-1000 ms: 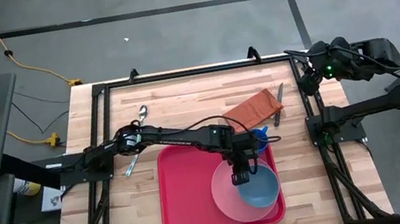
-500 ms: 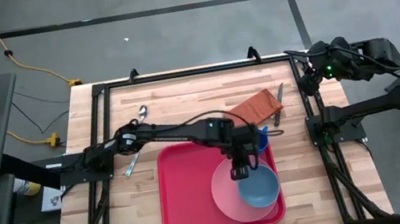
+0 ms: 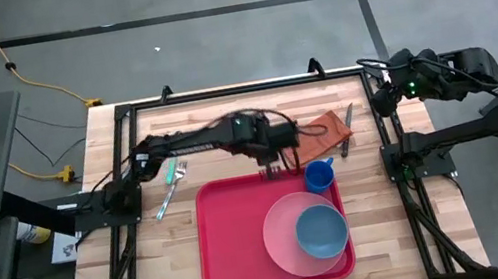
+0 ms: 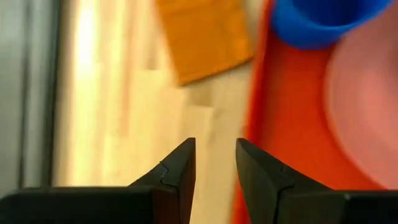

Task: Set up tray
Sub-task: Put the orange napkin on the left side of the pink plate

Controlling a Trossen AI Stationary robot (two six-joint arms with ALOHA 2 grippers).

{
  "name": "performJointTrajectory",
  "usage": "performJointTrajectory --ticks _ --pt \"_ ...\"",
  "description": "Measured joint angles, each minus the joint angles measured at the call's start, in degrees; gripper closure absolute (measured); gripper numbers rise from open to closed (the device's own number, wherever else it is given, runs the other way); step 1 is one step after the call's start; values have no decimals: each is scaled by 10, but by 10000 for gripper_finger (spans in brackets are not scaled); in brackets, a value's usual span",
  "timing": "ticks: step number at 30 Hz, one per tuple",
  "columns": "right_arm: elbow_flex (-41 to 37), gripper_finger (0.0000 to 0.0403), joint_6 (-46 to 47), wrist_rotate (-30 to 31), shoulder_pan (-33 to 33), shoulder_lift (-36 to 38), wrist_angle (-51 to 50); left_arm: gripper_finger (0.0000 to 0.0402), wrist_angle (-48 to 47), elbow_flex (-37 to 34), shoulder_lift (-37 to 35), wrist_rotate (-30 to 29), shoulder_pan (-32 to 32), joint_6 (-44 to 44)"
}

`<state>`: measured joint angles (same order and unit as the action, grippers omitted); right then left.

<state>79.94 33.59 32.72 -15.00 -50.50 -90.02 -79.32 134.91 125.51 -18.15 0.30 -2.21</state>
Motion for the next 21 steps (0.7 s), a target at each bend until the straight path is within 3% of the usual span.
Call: performJointTrajectory --ticks 7,15,21 --pt "-22 222 44 26 -24 0 0 256 -34 1 -75 -92 29 20" --pt "-126 221 119 -61 -97 17 3 256 -68 0 -160 -185 31 55" --pt "-194 221 172 -141 -113 34 34 256 -104 -3 -216 -241 31 70"
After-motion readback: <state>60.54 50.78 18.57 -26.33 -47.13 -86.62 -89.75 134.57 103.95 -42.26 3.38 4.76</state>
